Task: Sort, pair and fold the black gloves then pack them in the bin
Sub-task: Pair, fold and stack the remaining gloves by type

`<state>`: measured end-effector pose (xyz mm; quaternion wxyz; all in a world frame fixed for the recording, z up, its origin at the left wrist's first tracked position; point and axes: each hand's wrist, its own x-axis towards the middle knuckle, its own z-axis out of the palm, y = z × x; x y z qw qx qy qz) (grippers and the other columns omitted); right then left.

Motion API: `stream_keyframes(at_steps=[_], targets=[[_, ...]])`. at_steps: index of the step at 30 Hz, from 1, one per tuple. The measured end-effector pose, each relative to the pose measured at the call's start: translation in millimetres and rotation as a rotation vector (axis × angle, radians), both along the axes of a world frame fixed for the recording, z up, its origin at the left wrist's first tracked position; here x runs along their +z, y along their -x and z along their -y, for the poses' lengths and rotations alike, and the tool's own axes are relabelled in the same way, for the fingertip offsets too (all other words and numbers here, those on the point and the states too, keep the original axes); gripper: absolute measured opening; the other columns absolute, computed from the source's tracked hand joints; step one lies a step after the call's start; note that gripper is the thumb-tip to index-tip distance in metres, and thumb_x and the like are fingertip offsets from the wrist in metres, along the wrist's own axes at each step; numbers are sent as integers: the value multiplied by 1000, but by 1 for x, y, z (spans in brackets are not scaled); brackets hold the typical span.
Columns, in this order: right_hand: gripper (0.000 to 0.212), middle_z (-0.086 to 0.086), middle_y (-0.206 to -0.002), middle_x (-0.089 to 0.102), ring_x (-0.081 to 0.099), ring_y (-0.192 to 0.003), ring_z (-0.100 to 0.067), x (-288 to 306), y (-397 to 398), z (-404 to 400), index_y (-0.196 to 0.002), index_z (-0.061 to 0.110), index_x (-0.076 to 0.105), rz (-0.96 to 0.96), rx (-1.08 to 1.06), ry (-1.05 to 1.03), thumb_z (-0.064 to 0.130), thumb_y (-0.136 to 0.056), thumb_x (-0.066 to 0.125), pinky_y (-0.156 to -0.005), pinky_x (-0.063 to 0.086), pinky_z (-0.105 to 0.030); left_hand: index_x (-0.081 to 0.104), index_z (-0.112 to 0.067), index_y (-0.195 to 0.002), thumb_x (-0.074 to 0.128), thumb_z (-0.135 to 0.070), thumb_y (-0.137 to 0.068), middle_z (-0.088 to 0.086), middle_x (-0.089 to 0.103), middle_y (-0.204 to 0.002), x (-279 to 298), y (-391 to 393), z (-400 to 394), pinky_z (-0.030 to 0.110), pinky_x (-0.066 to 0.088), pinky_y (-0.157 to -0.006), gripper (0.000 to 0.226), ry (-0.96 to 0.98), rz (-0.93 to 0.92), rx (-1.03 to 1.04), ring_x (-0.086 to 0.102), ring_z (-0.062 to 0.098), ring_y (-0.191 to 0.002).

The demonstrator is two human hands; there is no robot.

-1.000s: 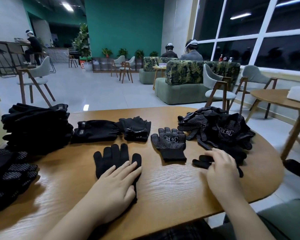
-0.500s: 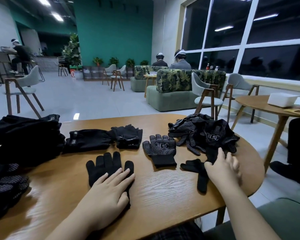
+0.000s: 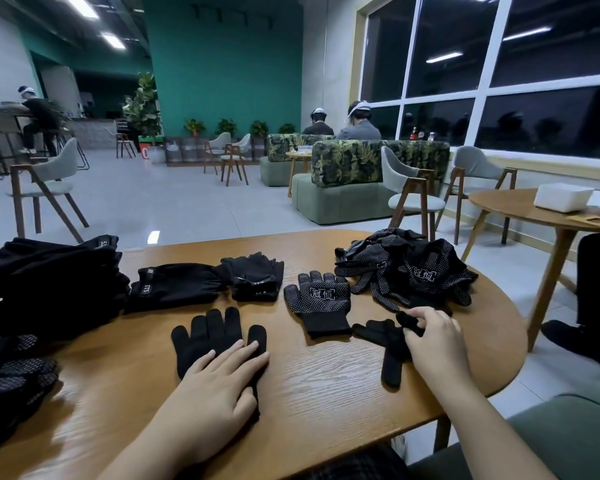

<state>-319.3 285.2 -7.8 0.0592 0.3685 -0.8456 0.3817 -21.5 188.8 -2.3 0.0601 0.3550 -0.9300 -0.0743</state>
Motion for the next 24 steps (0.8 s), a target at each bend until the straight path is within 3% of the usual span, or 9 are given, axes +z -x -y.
stream_keyframes(at_steps=[3, 6, 7, 10, 12, 14, 17, 20, 24], targets=[[20, 1, -102, 52, 47, -98, -17, -1, -3, -1, -94, 21, 61, -19, 75, 121, 3, -85, 63, -76, 37, -24, 8, -49, -145, -10, -55, -61, -26, -5, -154, -1, 0, 0, 22, -9, -115, 86, -6, -13, 9, -14, -9, -138], [30, 3, -114, 54, 55, -100, -14, 2, -9, -5, -85, 28, 52, 21, 253, 296, 0, -86, 63, -75, 43, -15, 11, -48, -145, -8, -55, -62, -26, -2, -154, -2, 0, 1, 22, -8, -114, 85, -15, -34, 6, -14, -10, -137], [34, 6, -116, 55, 57, -103, -13, 5, -13, -6, -86, 33, 49, 45, 323, 343, 2, -87, 62, -77, 49, -19, 12, -48, -145, -7, -55, -62, -26, -1, -154, -2, 0, 1, 22, -8, -114, 85, -19, -43, 4, -13, -10, -137], [39, 10, -98, 62, 64, -83, -4, 12, -31, -5, -89, 47, 44, 56, 401, 392, 14, -87, 64, -65, 54, -24, 14, -49, -144, -5, -55, -63, -27, 0, -153, -3, -1, 2, 21, -9, -114, 83, -17, -57, 1, -13, -11, -137], [36, 6, -88, 62, 60, -69, -5, 21, -45, 0, -92, 40, 43, 48, 419, 425, 17, -83, 68, -57, 50, -20, 17, -48, -144, -3, -55, -65, -28, 2, -153, -4, -2, 3, 20, -9, -112, 82, -21, -69, -3, -12, -12, -137], [38, 10, -89, 59, 57, -77, 0, 33, -59, 6, -94, 35, 43, 68, 450, 448, 18, -79, 74, -61, 45, -12, 17, -46, -144, 2, -54, -70, -29, 4, -152, -3, -2, 2, 18, -8, -111, 76, -30, -94, -6, -11, -15, -134], [43, 17, -91, 54, 49, -89, 15, 50, -77, 13, -99, 30, 48, 110, 473, 419, 21, -72, 80, -71, 37, -2, 13, -45, -144, 26, -43, -89, -30, 7, -151, -1, -4, 0, 15, -7, -110, 57, -29, -139, 0, -6, -21, -127], [43, 18, -92, 56, 49, -88, 16, 61, -93, 21, -98, 31, 51, 191, 531, 325, 23, -69, 83, -71, 36, -1, 12, -42, -145, 38, -34, -94, -29, 11, -150, 1, -5, -5, 12, -4, -109, 58, -20, -211, 21, 5, -20, -126], [43, 16, -91, 62, 56, -83, 11, 68, -114, 25, -98, 35, 53, 287, 665, 223, 19, -70, 82, -70, 41, -4, 9, -43, -144, 43, -48, -90, -35, 22, -137, 2, -7, -8, 13, 18, -108, 64, -41, -343, 20, 25, -12, -126]])
